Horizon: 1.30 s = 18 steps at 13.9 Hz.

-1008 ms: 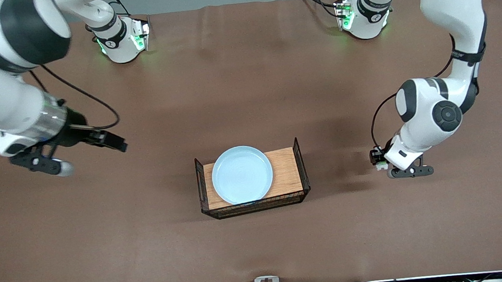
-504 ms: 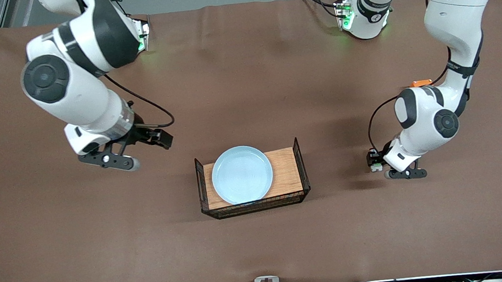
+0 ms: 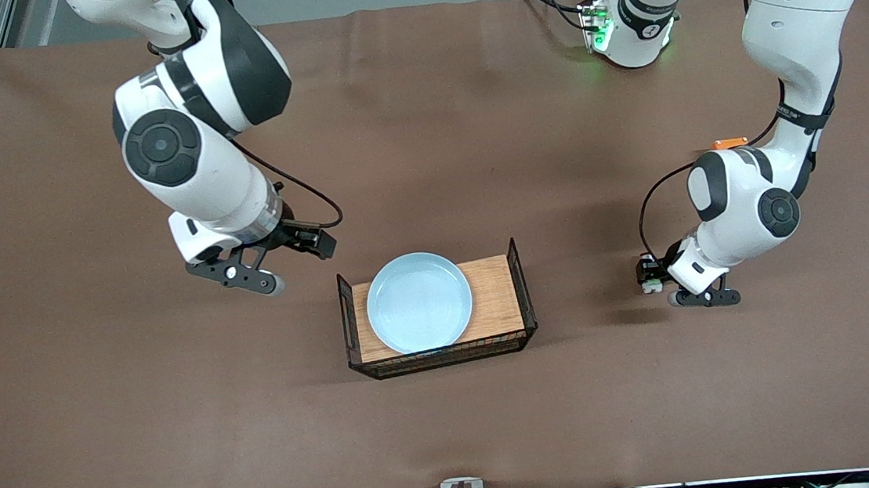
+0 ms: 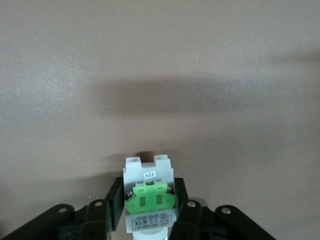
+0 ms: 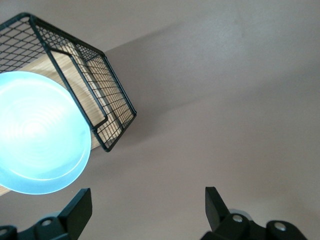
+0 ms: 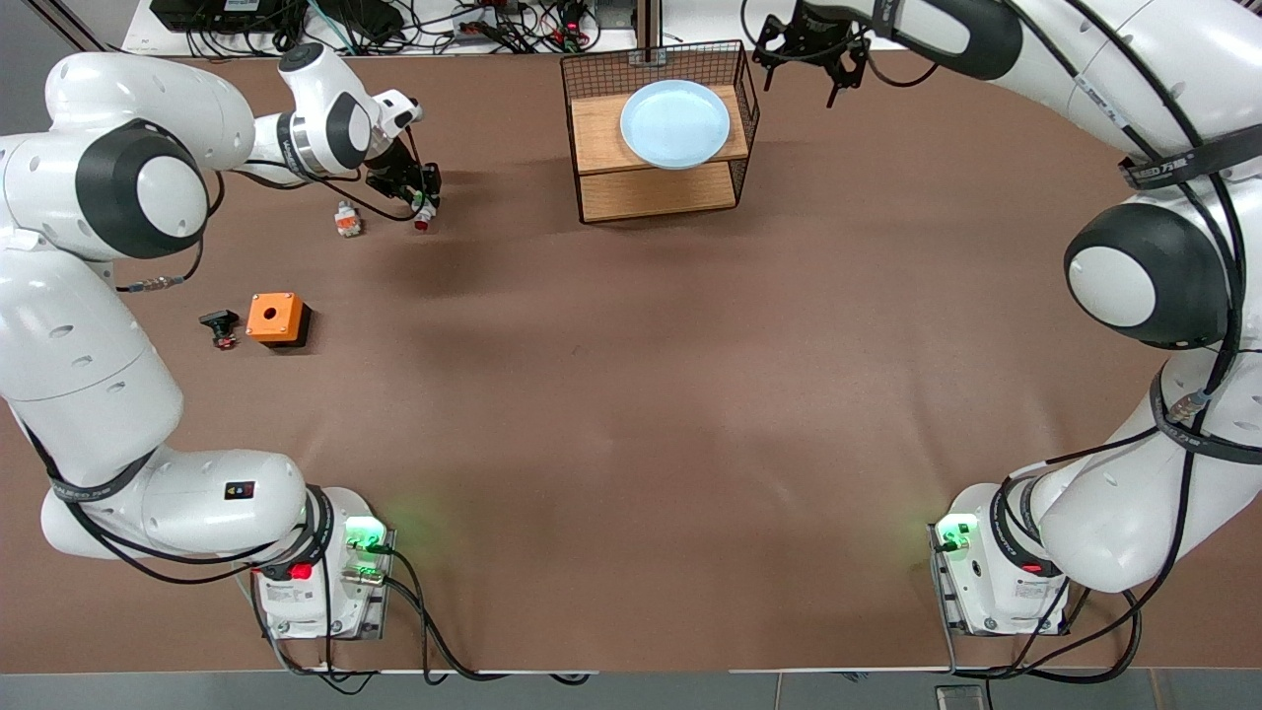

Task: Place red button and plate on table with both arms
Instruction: 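Lower the button block onto the table with the left gripper, then open the left gripper and withdraw it from the button block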

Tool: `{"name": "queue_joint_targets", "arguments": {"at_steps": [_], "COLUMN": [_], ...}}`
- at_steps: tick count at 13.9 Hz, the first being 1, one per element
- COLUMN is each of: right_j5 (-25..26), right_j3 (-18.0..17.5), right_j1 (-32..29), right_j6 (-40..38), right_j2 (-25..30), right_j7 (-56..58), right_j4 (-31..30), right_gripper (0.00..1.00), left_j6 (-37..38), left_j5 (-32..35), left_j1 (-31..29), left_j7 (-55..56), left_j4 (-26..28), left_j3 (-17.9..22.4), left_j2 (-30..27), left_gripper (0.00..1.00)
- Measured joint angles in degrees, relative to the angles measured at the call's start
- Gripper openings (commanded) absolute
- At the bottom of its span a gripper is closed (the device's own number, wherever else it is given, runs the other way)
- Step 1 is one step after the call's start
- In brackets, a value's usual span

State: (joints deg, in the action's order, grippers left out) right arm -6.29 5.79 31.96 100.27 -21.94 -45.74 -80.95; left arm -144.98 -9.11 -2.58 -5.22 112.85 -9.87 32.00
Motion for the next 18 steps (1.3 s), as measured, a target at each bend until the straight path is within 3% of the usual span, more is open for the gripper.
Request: {"name": "queue_joint_targets", "arguments": {"at_steps": [5, 7, 11, 15, 18], "right_j5": [-3.7, -3.7, -3.7, 2.5, 4.1], "right_j3": [0.1, 0.0, 0.0, 0.1, 0.1], "right_j1": [0.3, 1.4, 4.4, 6.9, 8.2], "right_j6": [2.5, 5.4, 11.5, 11.9, 11.9], "right_j2": [-1.5, -2.5, -4.6, -5.1, -5.5], "right_j7": [-1.7, -2.2, -10.1, -10.9, -11.5], "right_j4": [0.0, 0.0, 0.0, 0.0, 0.0], "right_gripper": [1.0, 1.0, 1.0, 1.0, 1.0], "left_j6": [2.5, 10.6, 32.2, 40.9, 49.7], "left_j5": [-0.3, -0.3, -0.3, 2.3, 3.6], "left_j1": [0.0, -0.1, -1.6, -2.6, -2.5], "left_j7": [3.3, 5.6, 6.6, 6.2, 7.1], "left_j4": [-1.1, -4.2, -16.5, -23.6, -30.1], "left_j3": [0.0, 0.0, 0.4, 0.4, 0.3], "left_j2": [-1.5, -4.0, -8.3, -11.0, -13.2], "left_gripper": [1.0, 1.0, 1.0, 1.0, 1.0]}}
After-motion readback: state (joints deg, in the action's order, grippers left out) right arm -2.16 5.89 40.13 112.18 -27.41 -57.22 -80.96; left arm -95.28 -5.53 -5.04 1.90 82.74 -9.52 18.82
